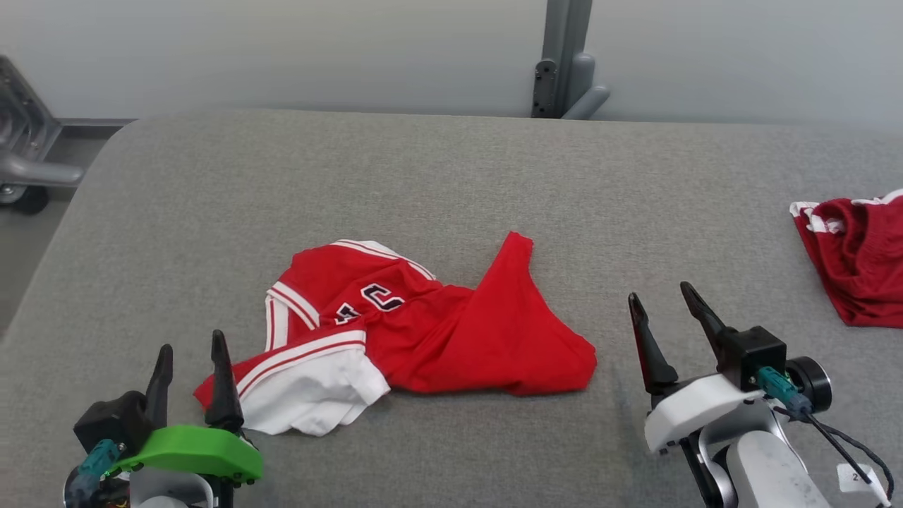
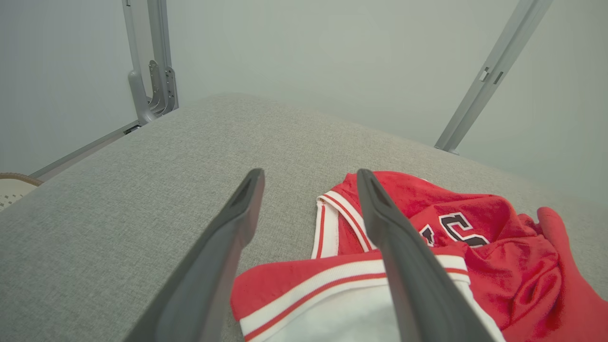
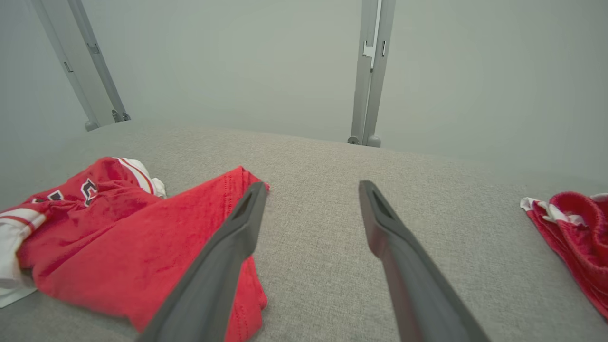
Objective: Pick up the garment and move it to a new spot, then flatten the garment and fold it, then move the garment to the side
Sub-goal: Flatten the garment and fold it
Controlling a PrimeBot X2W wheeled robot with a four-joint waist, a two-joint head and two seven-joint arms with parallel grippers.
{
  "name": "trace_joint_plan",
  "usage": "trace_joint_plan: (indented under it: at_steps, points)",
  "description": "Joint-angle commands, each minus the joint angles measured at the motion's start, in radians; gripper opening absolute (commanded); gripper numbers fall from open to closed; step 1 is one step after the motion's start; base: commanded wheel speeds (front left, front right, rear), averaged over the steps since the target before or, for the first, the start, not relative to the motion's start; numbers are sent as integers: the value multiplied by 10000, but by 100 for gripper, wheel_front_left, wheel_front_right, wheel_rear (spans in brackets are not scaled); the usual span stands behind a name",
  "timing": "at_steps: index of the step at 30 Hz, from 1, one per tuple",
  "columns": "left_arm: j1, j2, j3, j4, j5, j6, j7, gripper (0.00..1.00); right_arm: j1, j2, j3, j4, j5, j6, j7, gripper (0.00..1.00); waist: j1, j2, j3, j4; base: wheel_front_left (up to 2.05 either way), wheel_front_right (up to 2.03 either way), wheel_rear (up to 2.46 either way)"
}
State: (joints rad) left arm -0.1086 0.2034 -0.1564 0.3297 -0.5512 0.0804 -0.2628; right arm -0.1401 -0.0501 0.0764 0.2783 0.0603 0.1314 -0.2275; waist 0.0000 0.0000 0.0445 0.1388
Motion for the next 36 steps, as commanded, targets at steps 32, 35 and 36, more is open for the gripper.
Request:
trace_joint_plan:
  at_steps: [32,35,36]
  points:
    - [-78,-1524,-862,-745,1162,-904,-12,100,-5507,-554,-95,7658,1501,-15,3257,33,0,0,1001,3799,0,0,0]
    - [-69,-1529,-840,-795,1145,-882,-11,100,-5588,-530,211,7718,1696,-14,3119,0,0,0,1031,3729,0,0,0]
    - [-71,-1529,-831,-826,1112,-881,-12,100,-5661,-589,289,7647,1747,-15,2952,0,0,0,1051,3690,0,0,0]
